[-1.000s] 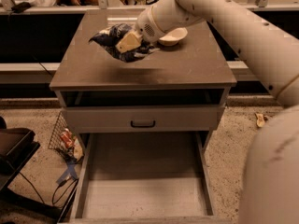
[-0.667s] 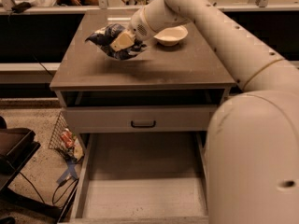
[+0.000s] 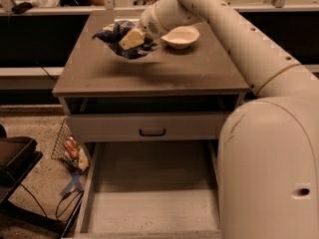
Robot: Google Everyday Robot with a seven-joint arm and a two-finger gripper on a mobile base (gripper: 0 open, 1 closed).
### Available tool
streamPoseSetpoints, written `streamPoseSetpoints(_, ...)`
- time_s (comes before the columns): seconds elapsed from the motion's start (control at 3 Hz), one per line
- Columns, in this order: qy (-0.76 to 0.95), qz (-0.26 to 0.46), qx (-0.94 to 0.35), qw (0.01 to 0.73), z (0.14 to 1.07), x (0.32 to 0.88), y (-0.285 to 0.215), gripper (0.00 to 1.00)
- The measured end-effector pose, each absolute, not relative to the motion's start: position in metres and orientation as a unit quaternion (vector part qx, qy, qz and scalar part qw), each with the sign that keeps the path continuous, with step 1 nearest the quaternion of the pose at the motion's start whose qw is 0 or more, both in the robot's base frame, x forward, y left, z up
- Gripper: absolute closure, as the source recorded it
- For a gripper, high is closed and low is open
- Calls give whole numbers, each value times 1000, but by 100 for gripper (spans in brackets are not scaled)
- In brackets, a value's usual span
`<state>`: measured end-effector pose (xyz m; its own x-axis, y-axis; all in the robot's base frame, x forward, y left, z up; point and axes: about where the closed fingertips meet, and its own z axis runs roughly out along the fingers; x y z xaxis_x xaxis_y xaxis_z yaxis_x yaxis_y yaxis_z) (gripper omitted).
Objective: Pick blue chip bag from middle drawer and place on counter
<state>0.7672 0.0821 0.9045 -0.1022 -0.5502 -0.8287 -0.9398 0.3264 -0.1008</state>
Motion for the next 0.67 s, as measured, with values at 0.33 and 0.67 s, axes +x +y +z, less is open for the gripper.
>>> streamPoseSetpoints(0.33,703,239,-531,408,902,767,85,35)
streamPoseSetpoints(0.67,703,241,-532,407,900,767,88,13)
